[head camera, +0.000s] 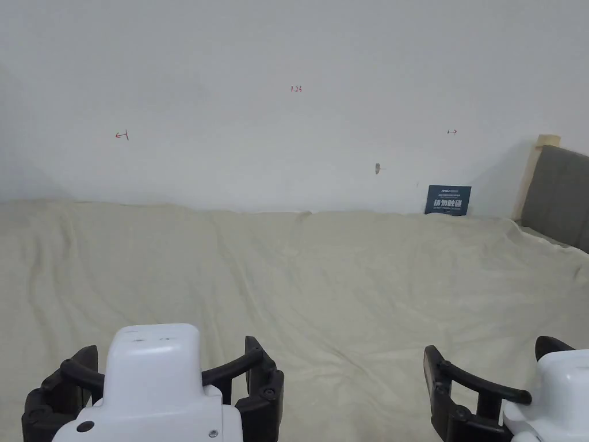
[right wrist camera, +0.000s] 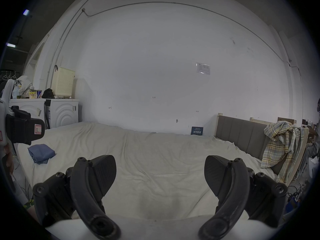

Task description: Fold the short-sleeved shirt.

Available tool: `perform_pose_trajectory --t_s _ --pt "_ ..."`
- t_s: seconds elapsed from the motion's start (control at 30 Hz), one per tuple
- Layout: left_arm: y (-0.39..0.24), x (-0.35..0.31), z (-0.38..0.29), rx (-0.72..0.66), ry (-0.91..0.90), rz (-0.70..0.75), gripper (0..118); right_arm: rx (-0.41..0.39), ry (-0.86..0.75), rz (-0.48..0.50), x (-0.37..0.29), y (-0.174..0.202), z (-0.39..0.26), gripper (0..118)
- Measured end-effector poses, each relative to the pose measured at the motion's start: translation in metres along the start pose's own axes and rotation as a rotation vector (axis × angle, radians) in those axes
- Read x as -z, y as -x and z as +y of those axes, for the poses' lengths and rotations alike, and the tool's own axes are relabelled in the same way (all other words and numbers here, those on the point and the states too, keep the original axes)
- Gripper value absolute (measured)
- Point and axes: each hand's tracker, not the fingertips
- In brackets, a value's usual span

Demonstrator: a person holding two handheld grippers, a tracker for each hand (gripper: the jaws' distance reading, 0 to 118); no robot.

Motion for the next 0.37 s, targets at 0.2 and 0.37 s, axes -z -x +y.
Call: perform_pose_trajectory --t_s 0.2,0.37 --pt "0.0029 -0.0014 -0.005 0.004 -0.093 0.084 118 0.04 -0.022 -0.01 -0.0018 -0.0023 -0.0013 105" --pt "0.0084 -0.0026 -0.0059 -0.025 -0.106 0.042 118 0.043 -0.024 -0.016 -0.0021 -0.0043 -0.0025 105"
